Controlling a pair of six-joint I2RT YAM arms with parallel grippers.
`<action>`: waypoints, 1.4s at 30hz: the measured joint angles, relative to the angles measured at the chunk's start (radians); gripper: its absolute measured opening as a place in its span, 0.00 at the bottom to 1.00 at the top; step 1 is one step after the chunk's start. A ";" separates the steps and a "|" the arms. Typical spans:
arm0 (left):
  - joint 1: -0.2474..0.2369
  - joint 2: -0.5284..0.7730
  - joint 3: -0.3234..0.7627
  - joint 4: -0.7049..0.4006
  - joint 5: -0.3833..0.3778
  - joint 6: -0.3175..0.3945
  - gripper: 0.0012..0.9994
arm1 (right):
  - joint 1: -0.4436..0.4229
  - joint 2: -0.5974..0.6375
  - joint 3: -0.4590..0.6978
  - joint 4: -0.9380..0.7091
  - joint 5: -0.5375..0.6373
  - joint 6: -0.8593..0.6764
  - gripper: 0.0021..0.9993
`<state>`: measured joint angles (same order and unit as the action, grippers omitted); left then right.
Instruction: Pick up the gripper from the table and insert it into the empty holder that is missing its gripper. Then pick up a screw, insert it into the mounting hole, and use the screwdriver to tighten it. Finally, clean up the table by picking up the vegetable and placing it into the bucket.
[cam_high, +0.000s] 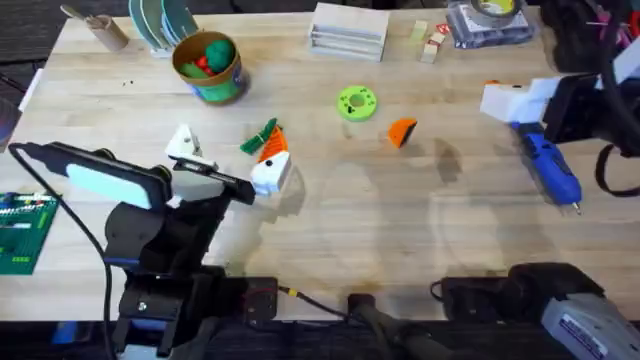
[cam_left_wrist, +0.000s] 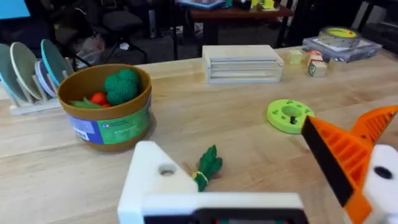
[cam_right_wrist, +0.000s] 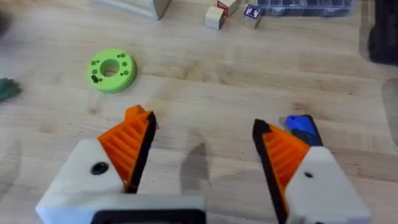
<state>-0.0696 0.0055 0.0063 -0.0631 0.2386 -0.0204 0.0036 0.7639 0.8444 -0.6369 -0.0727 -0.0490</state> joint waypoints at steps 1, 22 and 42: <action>0.000 0.000 0.000 0.000 0.000 0.000 0.99 | 0.000 0.000 0.000 0.000 0.000 0.000 0.99; 0.000 0.000 0.000 0.000 0.000 0.000 0.99 | 0.000 0.000 0.000 0.000 0.000 0.000 0.99; 0.000 0.000 0.000 0.011 0.251 0.000 0.99 | 0.000 0.000 0.000 0.000 0.000 0.000 0.99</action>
<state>-0.0696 0.0054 0.0063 -0.0517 0.4900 -0.0203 0.0036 0.7639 0.8444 -0.6369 -0.0724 -0.0490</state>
